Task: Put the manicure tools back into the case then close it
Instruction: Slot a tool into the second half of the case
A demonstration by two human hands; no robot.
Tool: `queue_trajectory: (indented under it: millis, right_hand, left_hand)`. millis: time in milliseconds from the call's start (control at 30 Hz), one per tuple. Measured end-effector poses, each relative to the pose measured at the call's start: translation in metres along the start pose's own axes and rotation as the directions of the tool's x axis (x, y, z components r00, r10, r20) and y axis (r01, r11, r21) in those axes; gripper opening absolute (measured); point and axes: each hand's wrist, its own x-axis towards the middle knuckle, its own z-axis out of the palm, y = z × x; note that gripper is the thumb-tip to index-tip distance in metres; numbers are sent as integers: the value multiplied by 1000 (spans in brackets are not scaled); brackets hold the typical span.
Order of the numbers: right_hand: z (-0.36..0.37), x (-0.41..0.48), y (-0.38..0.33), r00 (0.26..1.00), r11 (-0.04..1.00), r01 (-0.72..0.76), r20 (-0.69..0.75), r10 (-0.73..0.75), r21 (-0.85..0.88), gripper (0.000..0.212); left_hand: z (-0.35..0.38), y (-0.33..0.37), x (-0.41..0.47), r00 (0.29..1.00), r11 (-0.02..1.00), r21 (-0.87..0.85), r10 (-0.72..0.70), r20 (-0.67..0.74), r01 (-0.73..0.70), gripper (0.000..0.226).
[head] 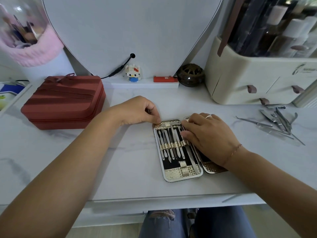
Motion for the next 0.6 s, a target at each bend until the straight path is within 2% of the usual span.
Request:
queue_trajectory:
  millis: [200,467,533,600]
  right_hand:
    - [2,0,1,997,997,71,-33,-70,16,59]
    - [7,-1,4,996,994,92,8,-93,59,59]
    - [6,-1,6,997,987,75,0,-76,143,54]
    - [-1,-3,12,1000,938,5,-9,-2,347,45]
  left_hand:
    - [0,3,-2,1000,1000,4,0,6,0,6]
    - [0,3,-3,1000,1000,-10,4,-3,-4,5]
    - [0,4,-3,1000,1000,0,8,4,-8,5]
    - [0,3,-2,1000,1000,1,9,11,-9,4]
